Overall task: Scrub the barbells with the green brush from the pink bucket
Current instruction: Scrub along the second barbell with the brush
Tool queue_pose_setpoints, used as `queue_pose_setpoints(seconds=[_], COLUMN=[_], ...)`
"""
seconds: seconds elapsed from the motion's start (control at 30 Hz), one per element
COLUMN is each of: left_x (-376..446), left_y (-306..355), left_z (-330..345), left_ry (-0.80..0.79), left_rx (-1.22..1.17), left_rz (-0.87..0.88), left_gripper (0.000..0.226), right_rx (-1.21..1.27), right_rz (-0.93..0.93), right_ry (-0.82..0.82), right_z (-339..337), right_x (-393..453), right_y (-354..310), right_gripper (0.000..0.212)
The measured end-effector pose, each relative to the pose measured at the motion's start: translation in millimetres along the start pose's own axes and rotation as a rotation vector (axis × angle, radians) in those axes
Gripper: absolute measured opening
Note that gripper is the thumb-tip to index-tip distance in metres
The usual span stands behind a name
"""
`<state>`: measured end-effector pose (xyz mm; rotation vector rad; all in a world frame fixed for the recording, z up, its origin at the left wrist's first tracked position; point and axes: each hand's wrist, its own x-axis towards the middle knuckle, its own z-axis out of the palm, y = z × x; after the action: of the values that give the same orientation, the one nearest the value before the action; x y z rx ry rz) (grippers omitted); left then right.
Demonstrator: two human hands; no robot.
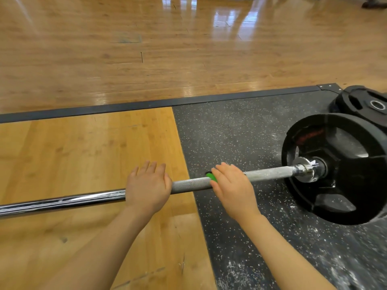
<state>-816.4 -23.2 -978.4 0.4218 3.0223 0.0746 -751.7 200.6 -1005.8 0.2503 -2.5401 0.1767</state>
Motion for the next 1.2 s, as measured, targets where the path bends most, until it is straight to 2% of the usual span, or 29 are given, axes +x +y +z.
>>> queue_pose_setpoints(seconds=[0.13, 0.2, 0.27, 0.33, 0.47, 0.53, 0.6, 0.7, 0.87, 1.03, 1.2], left_x=[0, 1, 2, 3, 5, 6, 8, 10, 10, 10, 5], left_y=[1, 1, 2, 2, 2, 1, 1, 0, -1, -1, 1], left_z=[0, 0, -1, 0, -2, -2, -1, 0, -1, 0, 1], left_ry=[-0.001, 0.004, 0.006, -0.004, 0.015, 0.012, -0.004, -0.016, -0.007, 0.008, -0.001], left_rx=[0.003, 0.010, 0.018, 0.028, 0.013, 0.021, 0.023, -0.001, -0.007, -0.002, 0.000], left_rz=[-0.003, -0.002, -0.008, -0.015, -0.013, -0.013, -0.013, -0.017, -0.007, -0.007, -0.014], left_gripper=[0.081, 0.079, 0.073, 0.063, 0.074, 0.063, 0.052, 0.052, 0.051, 0.069, 0.088], right_rx=[-0.031, -0.019, 0.008, 0.043, 0.069, 0.060, 0.045, 0.008, -0.017, 0.008, 0.050], right_rz=[0.135, 0.169, 0.197, 0.179, 0.075, 0.078, 0.069, 0.022, 0.076, 0.166, 0.223], right_ry=[-0.057, -0.062, -0.051, -0.044, -0.016, 0.022, 0.051, 0.050, 0.013, -0.021, 0.024], right_z=[-12, -12, -9, -3, 16, 20, 20, 19, 6, -9, -12], right_x=[-16, -17, -12, -5, 11, 17, 17, 16, 8, 2, 2], right_y=[39, 43, 35, 16, -29, -37, -35, -25, 3, 37, 28], right_gripper=[0.049, 0.057, 0.056, 0.046, 0.039, 0.039, 0.046, 0.052, 0.040, 0.040, 0.032])
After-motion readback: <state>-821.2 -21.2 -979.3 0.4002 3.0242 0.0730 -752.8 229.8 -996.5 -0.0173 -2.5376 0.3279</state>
